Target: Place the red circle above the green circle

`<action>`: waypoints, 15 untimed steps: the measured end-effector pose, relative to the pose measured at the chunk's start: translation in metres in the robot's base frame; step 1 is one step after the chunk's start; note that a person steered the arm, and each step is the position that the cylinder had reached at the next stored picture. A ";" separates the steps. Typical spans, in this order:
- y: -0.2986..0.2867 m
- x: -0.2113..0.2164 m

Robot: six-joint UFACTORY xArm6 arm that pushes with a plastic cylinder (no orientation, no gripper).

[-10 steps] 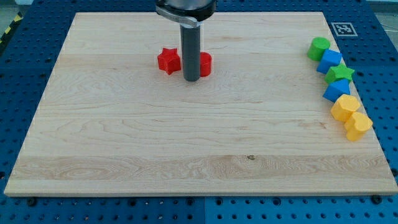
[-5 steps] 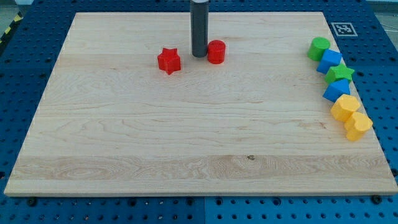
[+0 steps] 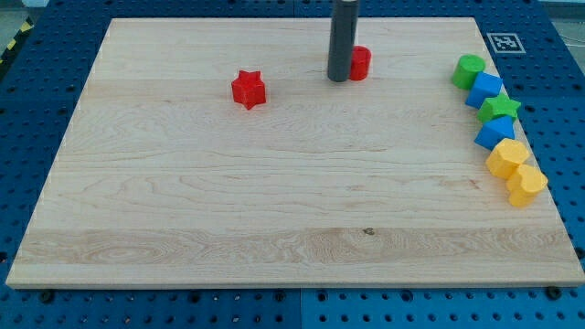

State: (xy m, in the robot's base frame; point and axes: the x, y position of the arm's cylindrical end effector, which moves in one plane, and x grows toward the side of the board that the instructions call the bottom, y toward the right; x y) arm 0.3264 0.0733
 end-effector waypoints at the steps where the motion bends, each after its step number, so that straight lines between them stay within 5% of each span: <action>1: 0.005 -0.003; 10: 0.055 -0.021; 12: 0.026 -0.040; 15: 0.079 -0.040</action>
State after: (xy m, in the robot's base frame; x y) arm 0.2863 0.1521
